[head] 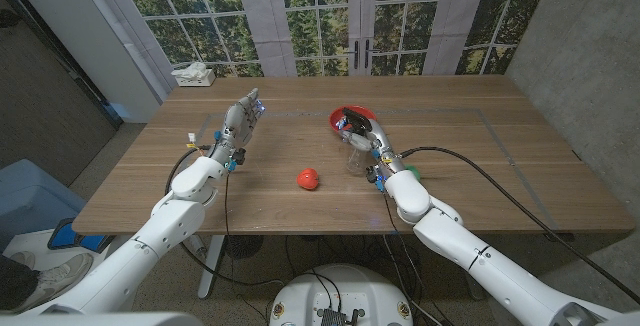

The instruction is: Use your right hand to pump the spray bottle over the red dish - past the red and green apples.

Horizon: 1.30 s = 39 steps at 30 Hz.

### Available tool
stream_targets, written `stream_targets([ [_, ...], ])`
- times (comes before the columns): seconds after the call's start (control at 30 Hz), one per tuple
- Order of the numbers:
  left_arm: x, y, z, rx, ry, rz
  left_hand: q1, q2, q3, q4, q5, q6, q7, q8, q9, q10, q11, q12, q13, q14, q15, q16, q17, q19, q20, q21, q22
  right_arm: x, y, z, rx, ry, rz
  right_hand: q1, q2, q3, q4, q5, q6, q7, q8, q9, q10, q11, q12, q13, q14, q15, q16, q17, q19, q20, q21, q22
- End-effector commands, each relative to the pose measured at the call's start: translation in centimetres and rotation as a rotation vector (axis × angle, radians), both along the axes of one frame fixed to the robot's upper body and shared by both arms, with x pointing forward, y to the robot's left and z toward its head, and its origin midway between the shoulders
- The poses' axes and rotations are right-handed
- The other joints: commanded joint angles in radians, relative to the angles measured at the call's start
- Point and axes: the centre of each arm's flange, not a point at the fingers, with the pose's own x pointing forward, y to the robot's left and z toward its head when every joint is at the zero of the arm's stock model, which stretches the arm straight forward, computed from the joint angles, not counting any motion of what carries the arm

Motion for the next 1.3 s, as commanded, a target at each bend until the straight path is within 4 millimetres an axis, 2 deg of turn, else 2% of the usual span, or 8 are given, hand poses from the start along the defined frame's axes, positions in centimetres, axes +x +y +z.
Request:
stream_targets([
  [0.03, -0.1, 0.2, 0.2, -0.004, -0.013, -0.003, 0.006, 0.072, 0.004, -0.005, 0.003, -0.002, -0.008, 0.002, 0.002, -0.057, 0.006, 0.001, 0.003, -0.105, -0.057, -0.003, -0.001, 0.006, -0.063, -0.004, 0.004, -0.9, -1.2, 1.3, 0.018, -0.058, -0.048, 0.064, 0.056, -0.004, 0.001, 0.007, 0.003, -0.003, 0.009, 0.000, 0.006, -0.001, -0.002, 0.003, 0.001, -0.136, 0.144, 0.032, 0.001, -0.123, 0.008, -0.005],
  [0.6, -0.1, 0.1, 0.6, 0.002, -0.023, -0.006, 0.009, 0.077, 0.005, -0.009, 0.003, -0.002, -0.007, 0.001, 0.002, -0.056, 0.006, 0.001, 0.003, -0.105, -0.058, -0.002, -0.001, 0.007, -0.062, -0.005, 0.004, -1.0, -2.7, 2.1, 0.021, -0.062, -0.079, 0.066, 0.058, -0.008, 0.001, 0.009, 0.002, -0.003, 0.018, -0.007, 0.011, 0.000, -0.014, 0.009, 0.002, -0.137, 0.143, 0.032, -0.008, -0.123, 0.029, -0.041],
  [1.3, -0.2, -0.4, 0.9, 0.006, -0.027, -0.005, 0.011, 0.079, 0.004, -0.012, 0.002, -0.002, -0.007, 0.001, 0.002, -0.055, 0.007, 0.002, 0.003, -0.105, -0.058, -0.002, 0.000, 0.007, -0.062, -0.005, 0.004, -0.9, -5.5, 3.2, 0.048, -0.063, -0.108, 0.071, 0.059, -0.012, 0.001, 0.012, 0.000, -0.007, 0.028, -0.019, 0.018, 0.003, -0.028, 0.019, 0.004, -0.137, 0.142, 0.033, -0.020, -0.123, 0.062, -0.091],
])
